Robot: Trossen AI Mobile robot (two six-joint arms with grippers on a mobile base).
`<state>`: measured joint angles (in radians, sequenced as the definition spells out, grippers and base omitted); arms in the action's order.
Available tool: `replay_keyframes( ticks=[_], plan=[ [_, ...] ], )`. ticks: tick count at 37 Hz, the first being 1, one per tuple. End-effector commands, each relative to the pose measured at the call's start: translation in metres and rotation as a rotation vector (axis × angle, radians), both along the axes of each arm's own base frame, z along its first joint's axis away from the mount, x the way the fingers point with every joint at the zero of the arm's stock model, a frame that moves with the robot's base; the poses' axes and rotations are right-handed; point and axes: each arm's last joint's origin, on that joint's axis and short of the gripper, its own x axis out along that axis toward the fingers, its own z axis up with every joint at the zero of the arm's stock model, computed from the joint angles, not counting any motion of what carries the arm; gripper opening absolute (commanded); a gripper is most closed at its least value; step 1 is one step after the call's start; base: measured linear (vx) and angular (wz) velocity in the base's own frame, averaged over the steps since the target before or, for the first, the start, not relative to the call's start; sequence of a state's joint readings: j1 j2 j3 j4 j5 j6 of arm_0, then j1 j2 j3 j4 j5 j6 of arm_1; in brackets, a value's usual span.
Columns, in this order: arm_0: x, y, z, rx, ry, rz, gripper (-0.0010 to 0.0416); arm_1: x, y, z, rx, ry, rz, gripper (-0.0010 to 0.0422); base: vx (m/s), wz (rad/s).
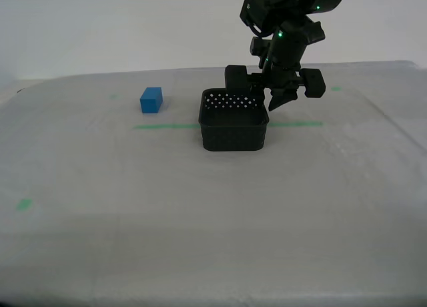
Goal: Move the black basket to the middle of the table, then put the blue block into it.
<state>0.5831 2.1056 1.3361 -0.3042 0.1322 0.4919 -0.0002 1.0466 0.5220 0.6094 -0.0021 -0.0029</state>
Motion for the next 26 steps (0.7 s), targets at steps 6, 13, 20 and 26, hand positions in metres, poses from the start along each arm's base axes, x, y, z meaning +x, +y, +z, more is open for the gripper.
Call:
replay_keyframes(
  ticks=[6, 13, 20, 26],
  plan=[
    [0.000, 0.000, 0.002, -0.002, -0.007, 0.003, 0.0141, 0.000, 0.000, 0.001, 0.003, -0.007, 0.001, 0.0000, 0.000, 0.000],
    [0.000, 0.000, 0.004, -0.016, -0.016, 0.034, 0.0191, 0.000, 0.000, 0.001, 0.003, -0.007, 0.001, 0.0000, 0.000, 0.000],
    [0.000, 0.000, 0.009, -0.013, -0.029, 0.041, 0.0254, 0.000, 0.000, 0.001, 0.003, -0.007, 0.001, 0.0000, 0.000, 0.000],
    [0.001, 0.001, 0.013, -0.002, -0.048, 0.043, 0.0306, 0.000, 0.000, 0.001, 0.003, -0.007, 0.001, 0.0000, 0.000, 0.000]
  ],
)
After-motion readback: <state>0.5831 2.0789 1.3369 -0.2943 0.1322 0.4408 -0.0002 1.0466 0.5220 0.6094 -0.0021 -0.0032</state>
